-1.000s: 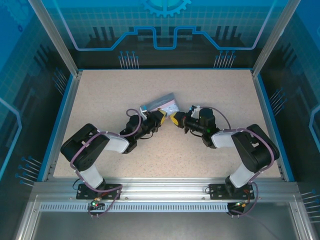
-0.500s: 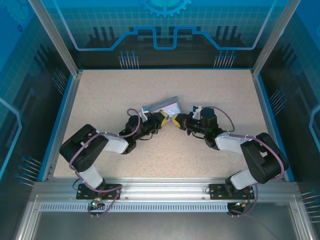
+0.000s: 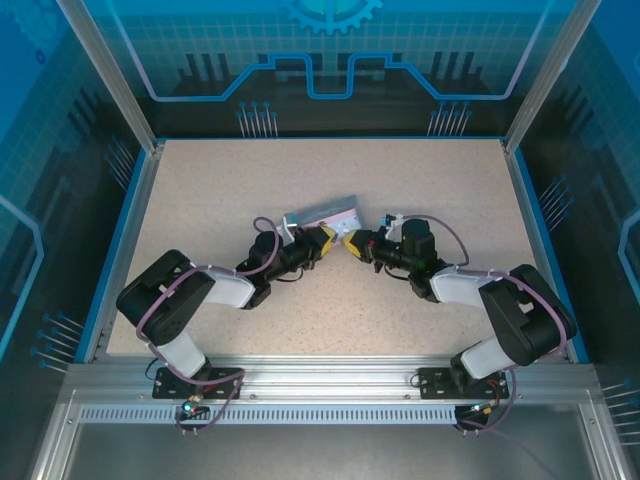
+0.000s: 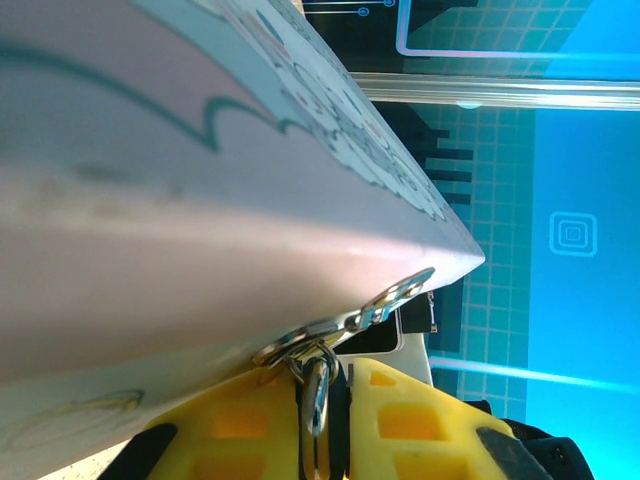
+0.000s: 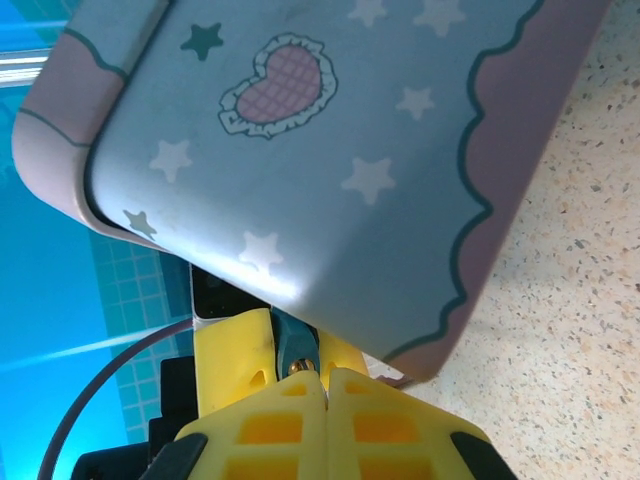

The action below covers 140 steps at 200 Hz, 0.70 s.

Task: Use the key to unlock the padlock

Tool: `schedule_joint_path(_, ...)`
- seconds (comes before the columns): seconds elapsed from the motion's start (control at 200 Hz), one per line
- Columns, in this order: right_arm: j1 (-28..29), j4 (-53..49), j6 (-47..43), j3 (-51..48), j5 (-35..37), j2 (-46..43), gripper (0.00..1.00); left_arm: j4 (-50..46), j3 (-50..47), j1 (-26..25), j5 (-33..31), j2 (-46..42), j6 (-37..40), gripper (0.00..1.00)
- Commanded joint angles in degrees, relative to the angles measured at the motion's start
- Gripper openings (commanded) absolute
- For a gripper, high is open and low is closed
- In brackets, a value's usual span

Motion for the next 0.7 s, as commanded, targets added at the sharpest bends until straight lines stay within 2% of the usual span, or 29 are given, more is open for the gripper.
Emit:
schedule_joint_path(0.0,0.9,6.1,2.7,-0.2,0.4,2.2,0.0,5.6,0.8,-1.7,8.4,-1.5,0.1,0.0)
schedule_joint_path(0.2,5.0,7.1,4.4,3.3,0.5,3.9,0.0,5.6,1.2,-1.9,8.5,-1.4,-0.1,0.0)
schedule_joint_path(0.695,3.6,6.0,3.9,1.8,1.7,4.3,0.0,5.8,0.7,-1.9,8.4,-1.1,0.0,0.0)
